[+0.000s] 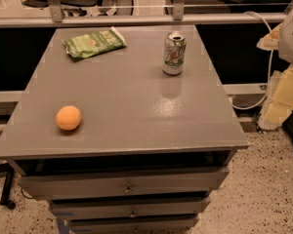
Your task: Move orange near green jalapeno chip bag
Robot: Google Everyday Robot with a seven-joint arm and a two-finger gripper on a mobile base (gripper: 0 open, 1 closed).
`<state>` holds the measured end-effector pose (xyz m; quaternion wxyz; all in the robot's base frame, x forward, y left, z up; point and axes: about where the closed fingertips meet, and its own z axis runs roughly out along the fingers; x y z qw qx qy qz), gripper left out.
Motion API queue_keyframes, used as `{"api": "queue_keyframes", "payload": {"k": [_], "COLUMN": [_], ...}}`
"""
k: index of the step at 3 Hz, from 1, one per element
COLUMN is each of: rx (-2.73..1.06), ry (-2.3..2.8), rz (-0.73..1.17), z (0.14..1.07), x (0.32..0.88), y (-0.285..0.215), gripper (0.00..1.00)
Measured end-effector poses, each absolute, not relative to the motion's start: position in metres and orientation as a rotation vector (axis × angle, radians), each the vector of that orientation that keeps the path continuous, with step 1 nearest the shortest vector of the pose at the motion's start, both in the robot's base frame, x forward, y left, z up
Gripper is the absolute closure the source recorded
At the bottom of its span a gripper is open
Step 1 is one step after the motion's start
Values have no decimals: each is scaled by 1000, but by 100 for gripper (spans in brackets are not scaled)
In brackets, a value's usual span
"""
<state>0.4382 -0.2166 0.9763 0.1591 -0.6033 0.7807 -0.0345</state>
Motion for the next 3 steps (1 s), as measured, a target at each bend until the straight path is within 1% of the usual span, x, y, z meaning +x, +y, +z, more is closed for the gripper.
{"api": "queue_keyframes", "payload": {"k": [2, 3], "rx": [-1727, -1747], "ry": [2211, 2103], "rz": [-95, -21], "z": [978, 981], "x": [440, 453], "y": [-210, -163], "gripper": [0, 0]}}
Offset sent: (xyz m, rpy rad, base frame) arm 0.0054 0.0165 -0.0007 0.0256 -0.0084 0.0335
